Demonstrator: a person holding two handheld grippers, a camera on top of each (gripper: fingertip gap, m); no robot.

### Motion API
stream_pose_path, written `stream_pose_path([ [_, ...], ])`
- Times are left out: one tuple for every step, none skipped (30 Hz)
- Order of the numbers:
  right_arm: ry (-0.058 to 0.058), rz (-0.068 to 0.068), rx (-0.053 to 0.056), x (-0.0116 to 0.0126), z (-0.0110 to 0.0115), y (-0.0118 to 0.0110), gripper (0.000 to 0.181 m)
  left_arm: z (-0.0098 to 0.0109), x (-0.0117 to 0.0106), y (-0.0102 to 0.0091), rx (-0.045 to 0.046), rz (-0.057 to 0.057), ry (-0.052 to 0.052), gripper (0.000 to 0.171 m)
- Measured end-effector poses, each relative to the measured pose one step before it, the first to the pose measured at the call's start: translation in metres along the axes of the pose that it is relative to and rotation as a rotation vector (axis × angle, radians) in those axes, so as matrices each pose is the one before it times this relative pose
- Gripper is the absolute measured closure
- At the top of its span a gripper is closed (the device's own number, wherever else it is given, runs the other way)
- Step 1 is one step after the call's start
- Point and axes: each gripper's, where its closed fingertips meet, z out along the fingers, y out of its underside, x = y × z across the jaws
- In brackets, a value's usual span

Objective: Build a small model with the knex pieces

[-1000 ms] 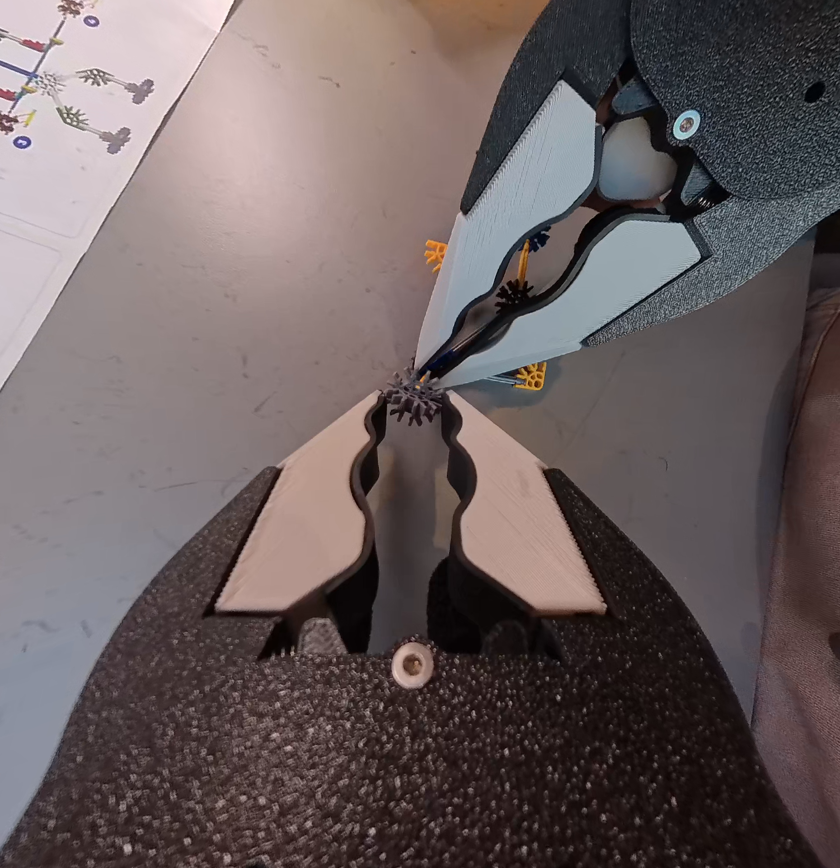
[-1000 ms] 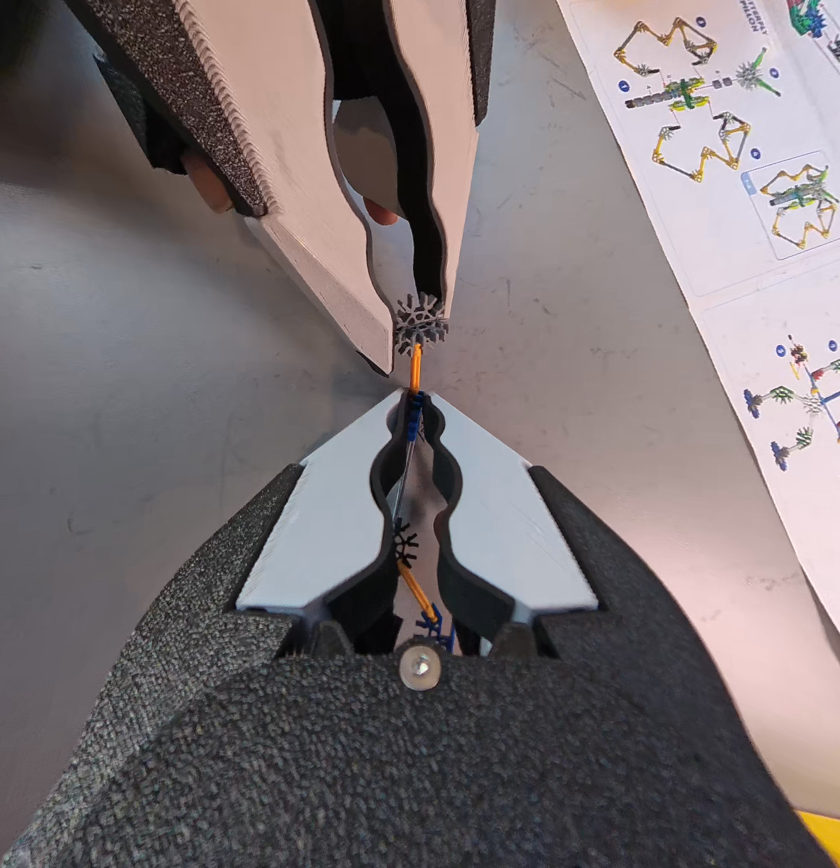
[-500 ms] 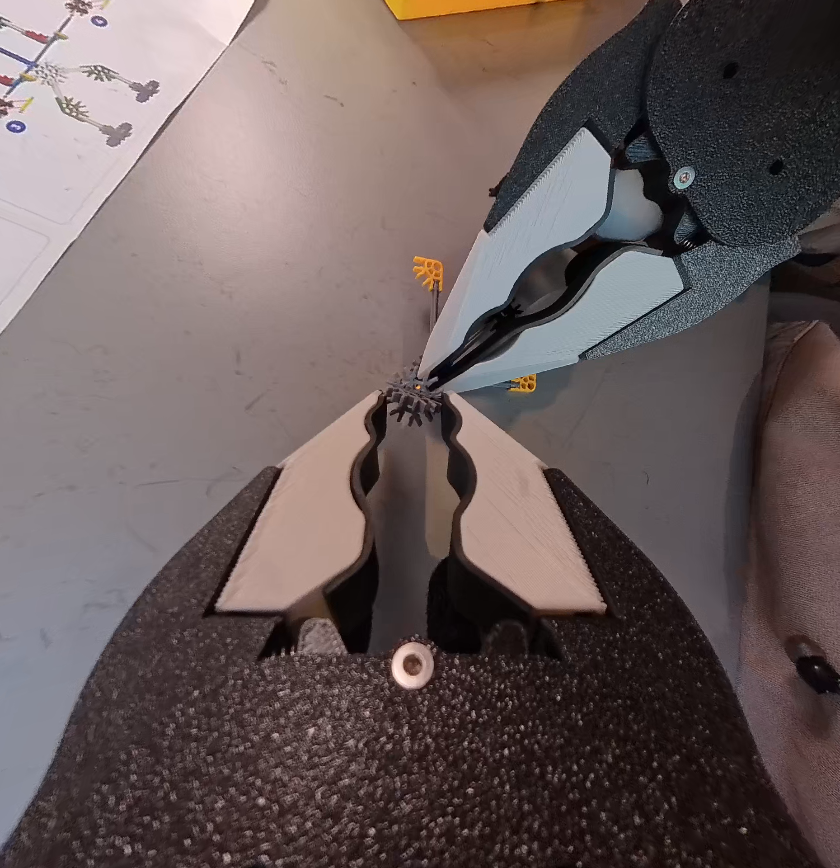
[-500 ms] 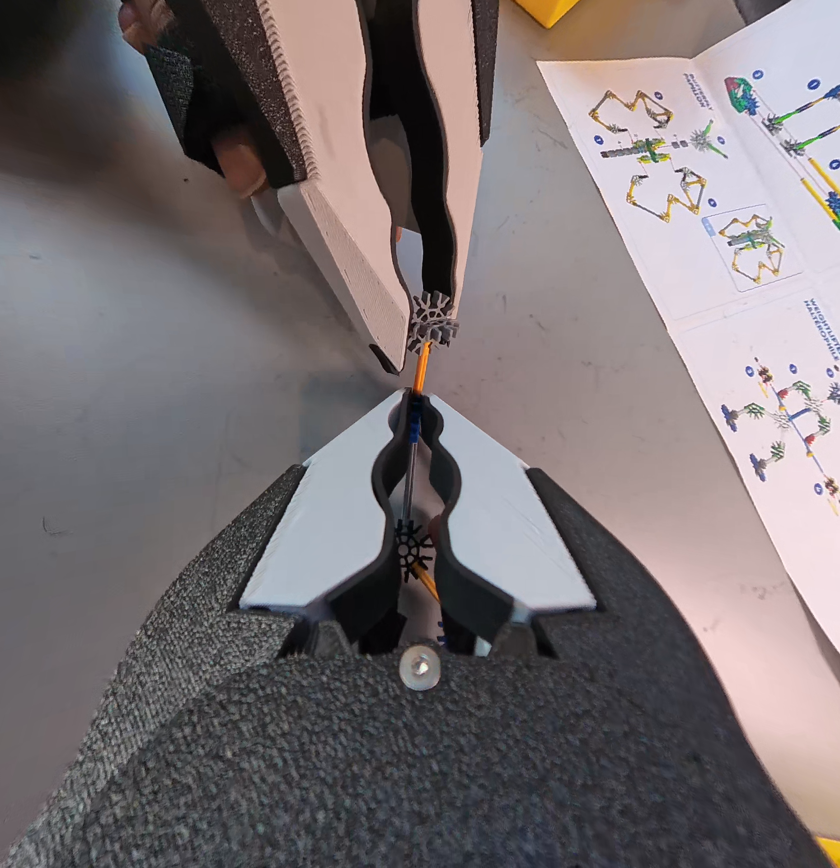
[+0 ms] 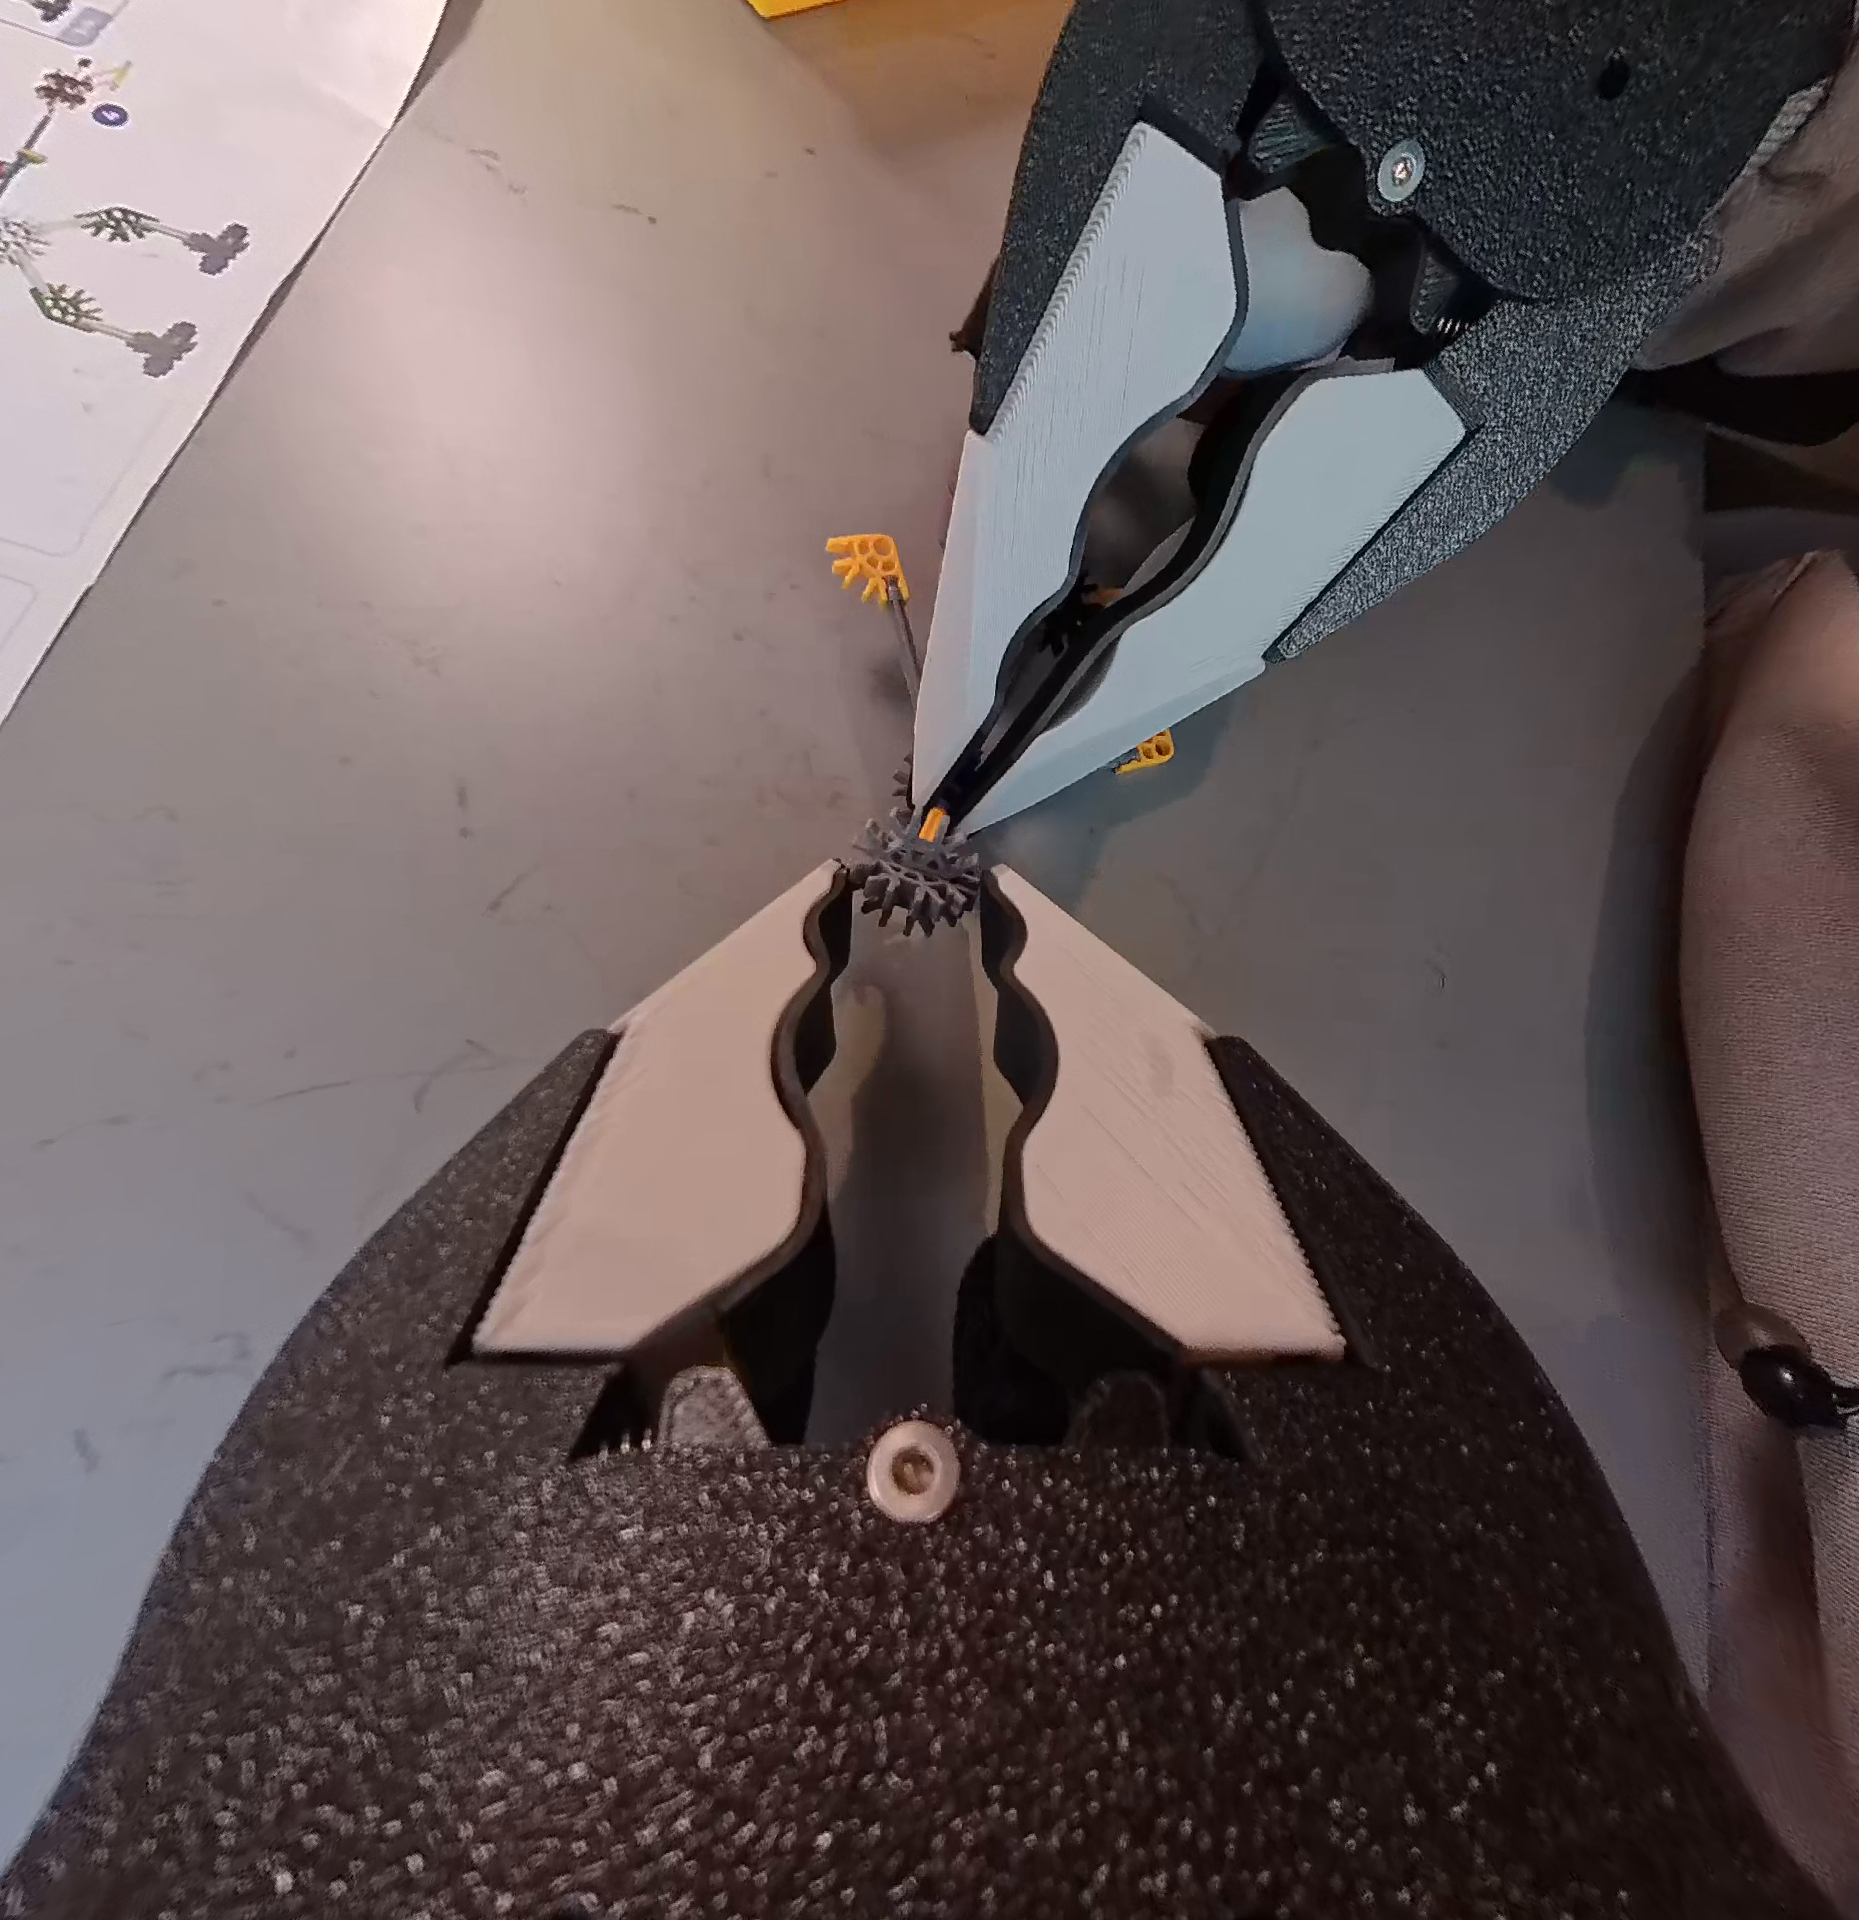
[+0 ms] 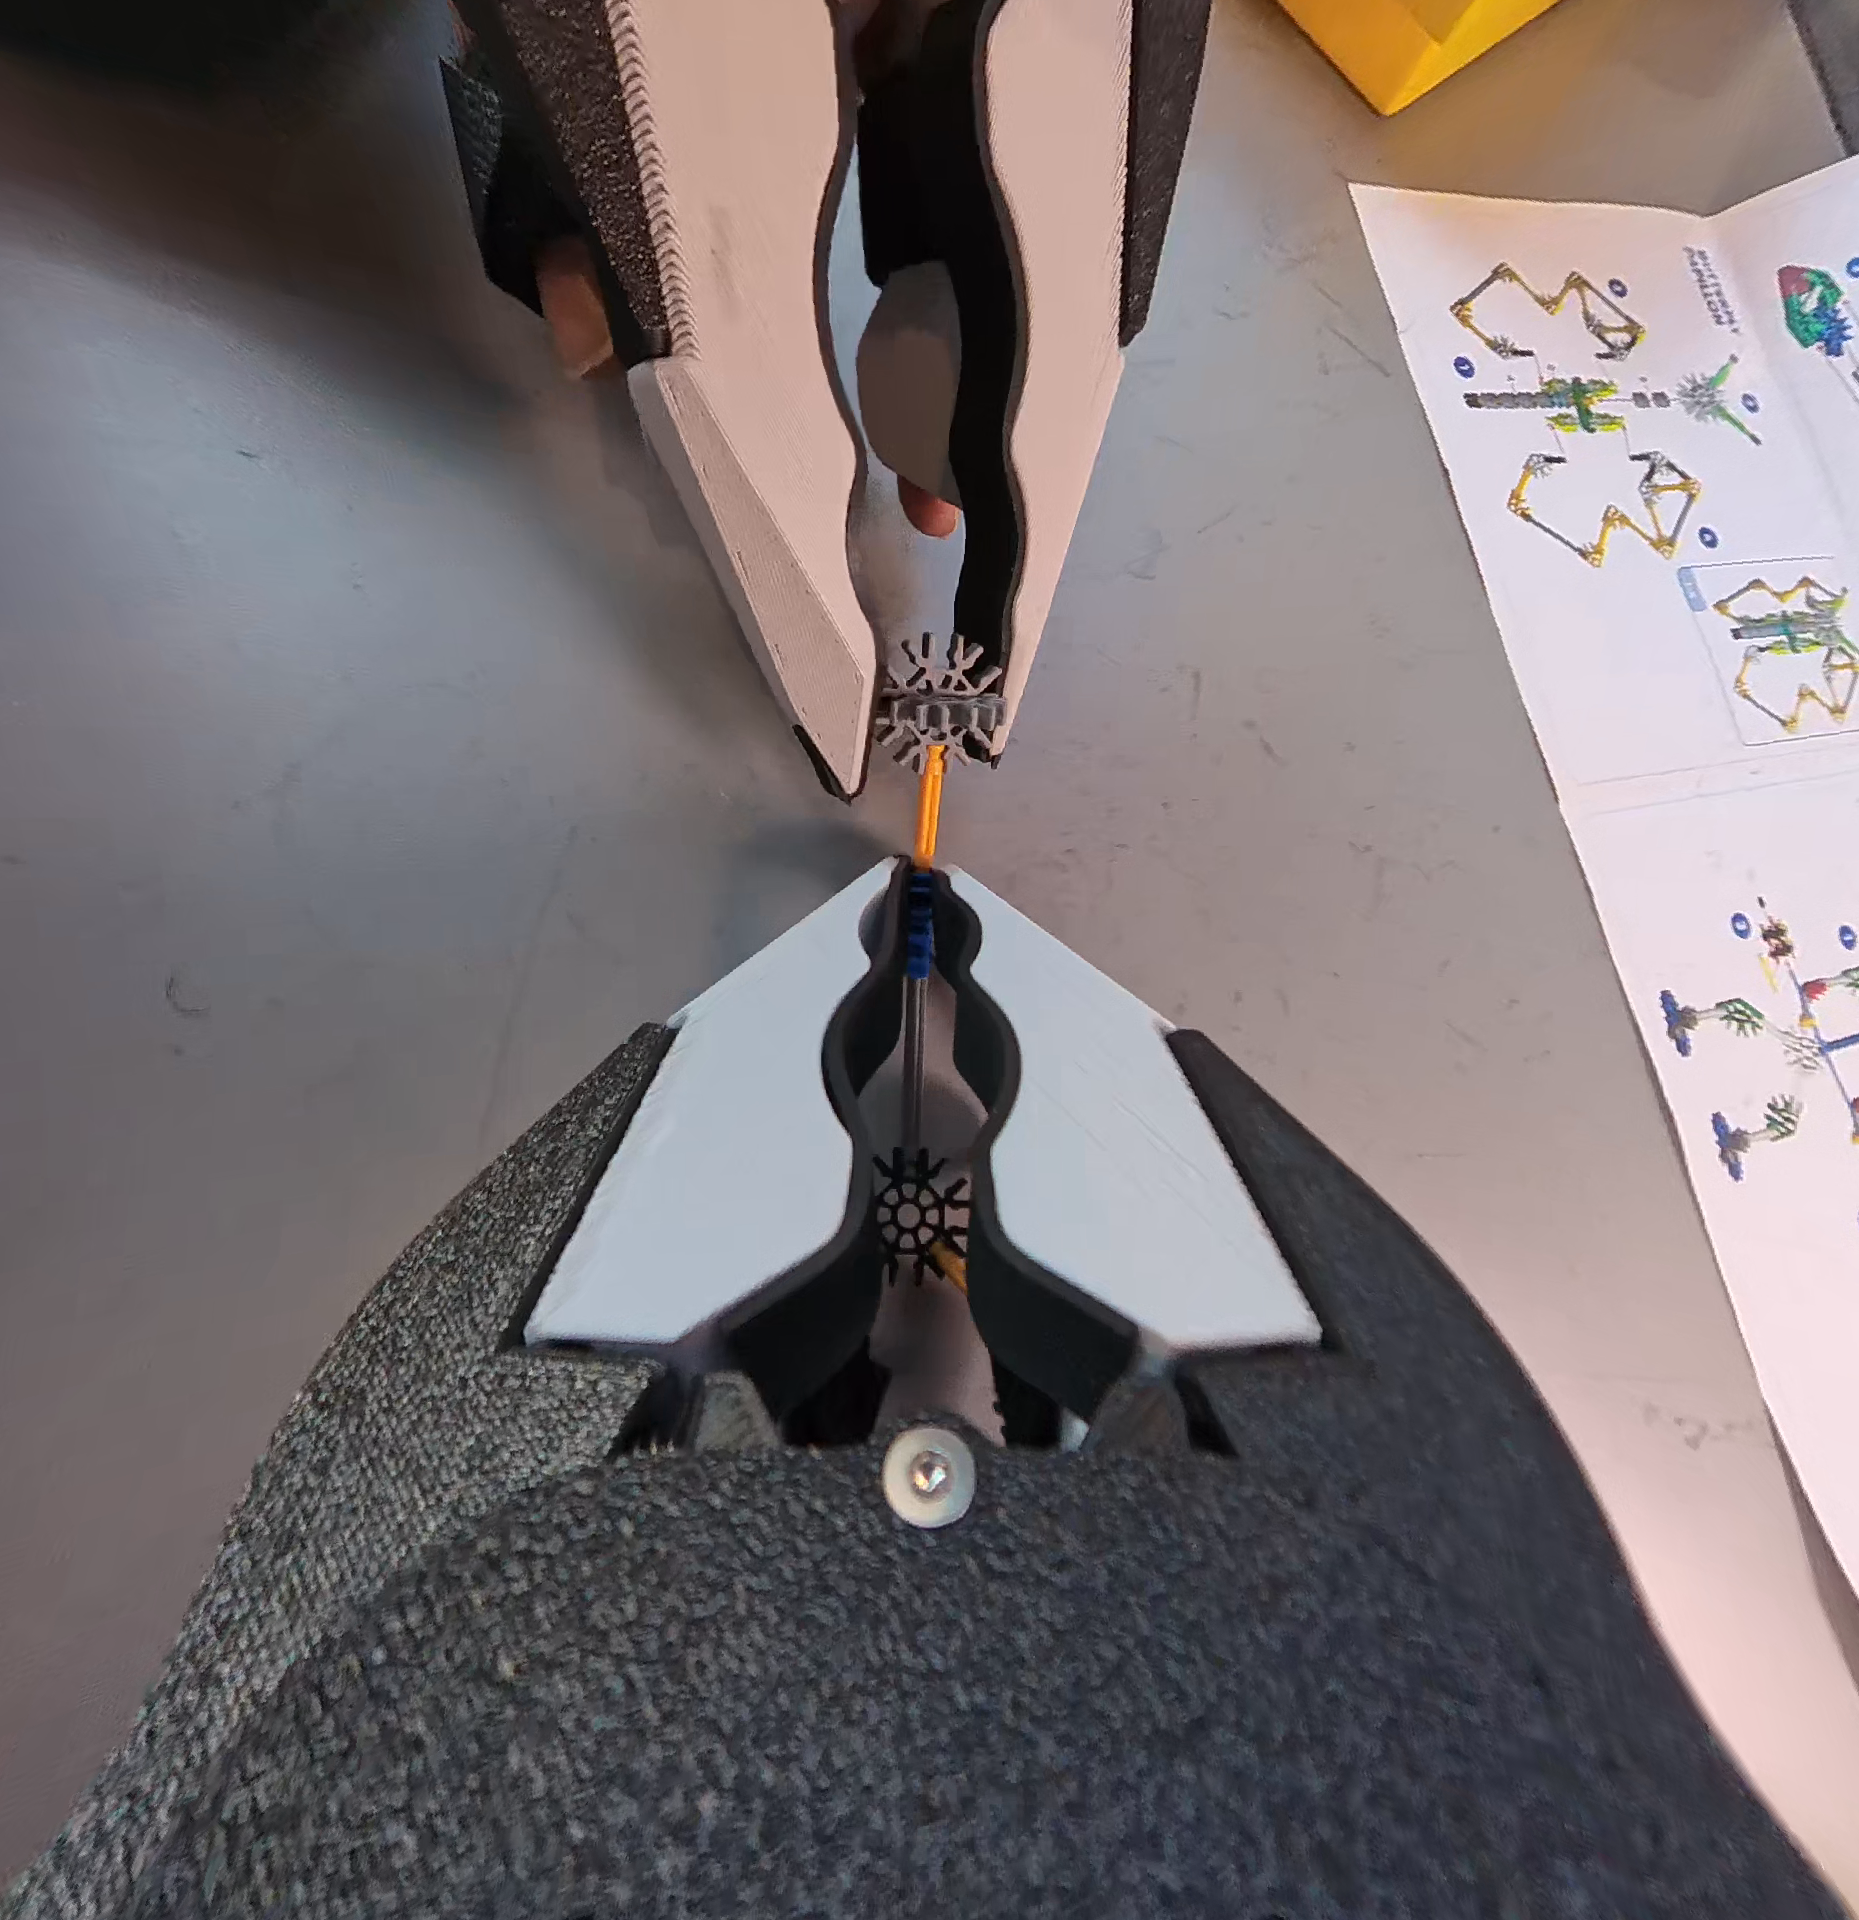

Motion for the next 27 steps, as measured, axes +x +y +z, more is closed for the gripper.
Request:
stream_pose_path([
  [-0.0018,-0.0043,0.0009,-0.00006,0.00015,-0.00011,0.179,-0.00022,0.00018,0.00023,-0.00270,0.0075,-0.0019,0.147],
  [-0.0025,-0.0031,-0.0004,-0.00007,-0.00003,-0.00007,0.179,-0.00016,0.00040,0.00012,-0.00126,0.0042,0.0002,0.147],
  [-0.0016,-0.0015,-0.0018,0.00040,-0.00033,-0.00010,0.177,-0.00023,0.00072,-0.00012,0.00033,0.0016,0.0022,0.147],
  [-0.0041,0.0015,-0.0026,0.00026,-0.00052,-0.00015,0.173,0.00002,0.00088,0.00000,-0.00029,0.0021,0.0031,0.147],
  [-0.0088,0.0042,-0.0029,-0.00032,-0.00073,-0.00028,0.168,0.00009,0.00084,0.00018,-0.00107,0.0036,0.0022,0.147],
  [-0.0083,0.0047,-0.0024,-0.00024,-0.00080,-0.00024,0.166,0.00012,0.00063,0.00012,-0.00064,0.0042,0.0010,0.147],
  [-0.0053,0.0023,-0.0023,-0.00012,-0.00077,-0.00028,0.165,0.00015,0.00021,0.00020,-0.00114,0.0029,-0.0006,0.147],
  [-0.0058,-0.0008,-0.0071,-0.00045,-0.00081,0.00052,0.163,0.00014,-0.00033,0.00046,-0.00232,0.0008,-0.0017,0.147],
  [-0.0027,-0.0021,-0.0064,-0.00036,-0.00104,0.00043,0.163,0.00012,-0.00001,0.00064,-0.00268,0.0000,-0.0002,0.146],
  [-0.0037,-0.0004,-0.0025,-0.00035,-0.00134,-0.00001,0.163,-0.00009,0.00035,0.00032,-0.00074,0.0006,0.0010,0.146],
  [-0.0027,0.0039,-0.0019,-0.00007,-0.00131,-0.00024,0.163,-0.00020,0.00039,-0.00028,0.00211,0.0017,0.0001,0.146],
  [-0.0102,0.0033,-0.0042,-0.00127,-0.00111,0.00037,0.162,-0.00015,0.00030,-0.00045,0.00228,0.0023,-0.0016,0.146],
  [-0.0094,0.0010,-0.0067,-0.00132,-0.00069,0.00073,0.162,0.00002,0.00006,-0.00024,0.00058,0.0016,-0.0021,0.146],
  [-0.0019,-0.0004,-0.0057,-0.00029,-0.00075,0.00071,0.162,0.00040,0.00008,0.00004,-0.00072,0.0008,-0.0012,0.146],
  [-0.0051,0.0051,-0.0016,-0.00048,-0.00091,0.00005,0.163,0.00041,0.00012,0.00035,-0.00171,0.0005,-0.0003,0.146],
  [-0.0093,0.0139,0.0029,-0.00051,-0.00082,-0.00067,0.164,0.00048,0.00012,0.00049,-0.00235,0.0010,-0.0005,0.146],
  [-0.0060,0.0176,0.0010,0.00008,-0.00034,-0.00042,0.168,0.00033,-0.00006,0.00047,-0.00212,0.0016,-0.0015,0.146],
  [-0.0028,0.0127,-0.0090,0.00065,0.00031,0.00119,0.170,0.00028,-0.00022,0.00027,-0.00102,0.0013,-0.0023,0.146],
  [-0.0002,0.0034,-0.0095,0.00072,0.00067,0.00151,0.171,0.00024,-0.00026,0.00005,0.00008,0.0004,-0.0016,0.146],
  [0.0023,0.0049,-0.0094,0.00118,0.00099,0.00147,0.175,0.00045,-0.00027,0.00007,0.00040,-0.0005,-0.0005,0.147],
  [-0.0047,0.0060,-0.0079,0.00006,0.00103,0.00130,0.178,0.00037,-0.00054,0.00047,-0.00115,-0.0015,-0.0006,0.147],
  [-0.0086,0.0068,0.0017,-0.00036,0.00070,-0.00025,0.179,0.00044,-0.00056,0.00085,-0.00349,-0.0020,-0.0009,0.147],
  [-0.0109,0.0078,0.0007,-0.00021,0.00017,-0.00028,0.179,0.00035,-0.00066,0.00090,-0.00323,-0.0011,-0.0010,0.147],
  [-0.0128,0.0062,-0.0018,-0.00015,-0.00002,0.00007,0.179,0.00012,-0.00020,0.00048,-0.00128,-0.0002,0.0004,0.147],
  [-0.0161,0.0054,-0.0018,-0.00033,-0.00027,0.00019,0.179,0.00023,0.00017,0.00042,-0.00130,0.0000,0.0021,0.147],
  [-0.0173,0.0059,-0.0014,-0.00001,-0.00023,0.00026,0.179,0.00048,0.00010,0.00067,-0.00403,0.0009,0.0018,0.147],
  [-0.0200,0.0087,0.0001,0.00020,-0.00030,0.00023,0.179,0.00052,0.00003,0.00084,-0.00573,0.0029,-0.0003,0.147],
])
